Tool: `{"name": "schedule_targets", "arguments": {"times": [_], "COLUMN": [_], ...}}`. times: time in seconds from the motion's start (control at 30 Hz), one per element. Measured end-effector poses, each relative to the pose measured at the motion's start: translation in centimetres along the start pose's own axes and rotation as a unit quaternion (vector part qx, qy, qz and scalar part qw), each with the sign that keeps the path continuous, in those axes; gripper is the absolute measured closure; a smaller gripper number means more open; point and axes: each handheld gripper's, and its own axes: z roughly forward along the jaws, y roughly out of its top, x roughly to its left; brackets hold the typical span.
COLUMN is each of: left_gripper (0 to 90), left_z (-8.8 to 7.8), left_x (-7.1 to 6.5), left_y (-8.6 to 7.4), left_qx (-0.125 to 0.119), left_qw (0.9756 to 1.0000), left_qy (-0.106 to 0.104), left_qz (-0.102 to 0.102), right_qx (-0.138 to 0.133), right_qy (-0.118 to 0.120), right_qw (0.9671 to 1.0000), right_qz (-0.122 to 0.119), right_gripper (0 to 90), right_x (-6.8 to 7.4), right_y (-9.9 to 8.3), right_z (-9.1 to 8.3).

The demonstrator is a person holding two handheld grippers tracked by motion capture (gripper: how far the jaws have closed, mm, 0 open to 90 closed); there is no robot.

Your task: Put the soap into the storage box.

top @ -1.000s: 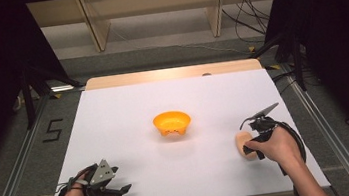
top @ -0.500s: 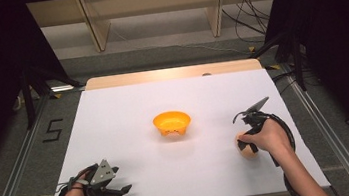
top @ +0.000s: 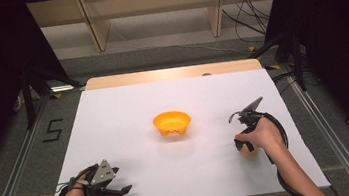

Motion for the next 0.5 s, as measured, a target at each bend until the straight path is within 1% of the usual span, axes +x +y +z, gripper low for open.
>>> {"name": "schedule_targets", "arguments": {"times": [0.03, 0.07, 0.1, 0.13, 0.17, 0.2, 0.23, 0.27, 0.3, 0.33, 0.37, 0.4, 0.43, 0.47, 0.5], "left_gripper": [26.8, 26.8, 26.8, 26.8, 26.8, 26.8, 26.8, 26.8, 26.8, 26.8, 26.8, 26.8, 26.8, 26.8, 26.8], "left_z": [-0.01, -0.01, -0.01, -0.01, 0.00, -0.02, 0.00, 0.00, 0.03, 0.02, 0.00, 0.00, 0.02, 0.02, 0.01], "left_x": [0.02, 0.02, -0.02, -0.02, -0.04, 0.04, -0.01, 0.01, -0.01, 0.01, 0.04, 0.05, 0.03, 0.00, 0.00], "left_y": [0.01, 0.01, 0.00, 0.00, -0.01, 0.01, -0.01, -0.01, -0.03, -0.03, -0.02, -0.02, -0.02, -0.03, -0.01], "left_qx": [0.000, 0.000, 0.000, 0.000, 0.000, 0.001, 0.004, 0.006, 0.002, 0.002, 0.002, 0.002, 0.003, 0.006, 0.007], "left_qw": [1.0000, 1.0000, 1.0000, 1.0000, 1.0000, 1.0000, 1.0000, 1.0000, 1.0000, 1.0000, 1.0000, 1.0000, 1.0000, 1.0000, 1.0000], "left_qy": [0.002, 0.002, 0.004, 0.004, 0.001, 0.004, -0.002, -0.004, -0.002, -0.001, 0.001, 0.002, 0.000, -0.005, -0.005], "left_qz": [0.003, 0.004, 0.002, 0.002, 0.000, 0.006, -0.001, 0.000, 0.000, 0.002, 0.005, 0.006, 0.004, 0.000, 0.001], "right_qx": [0.002, 0.000, 0.012, 0.014, 0.015, 0.013, 0.014, 0.013, 0.014, 0.013, 0.015, 0.019, 0.013, 0.013, 0.014], "right_qy": [0.000, -0.001, 0.021, 0.018, 0.021, 0.023, 0.008, -0.001, -0.001, 0.000, -0.003, -0.006, -0.008, -0.010, -0.007], "right_qw": [1.0000, 1.0000, 0.9997, 0.9997, 0.9997, 0.9996, 0.9999, 0.9999, 0.9999, 0.9999, 0.9998, 0.9997, 0.9999, 0.9996, 0.9998], "right_qz": [-0.003, 0.004, 0.002, -0.004, -0.004, -0.010, 0.006, -0.006, -0.007, 0.004, -0.011, -0.011, -0.007, -0.021, -0.014], "right_gripper": [27.6, 27.7, 27.7, 27.7, 27.7, 27.7, 27.7, 27.8, 27.8, 27.9, 28.2, 29.1, 29.8, 30.6, 31.0], "right_x": [-0.01, 0.15, 0.02, 0.00, 0.04, -0.03, 0.36, 0.29, 0.29, 0.49, 0.30, 0.35, 0.49, 0.33, 0.46], "right_y": [0.06, 0.15, 0.24, 0.30, 0.36, 0.39, 0.46, 0.47, 0.50, 0.51, 0.52, 0.55, 0.52, 0.48, 0.53], "right_z": [0.06, 0.17, 0.18, 0.27, 0.36, 0.49, 0.52, 0.60, 0.66, 0.78, 0.82, 0.87, 0.98, 1.00, 0.94]}}
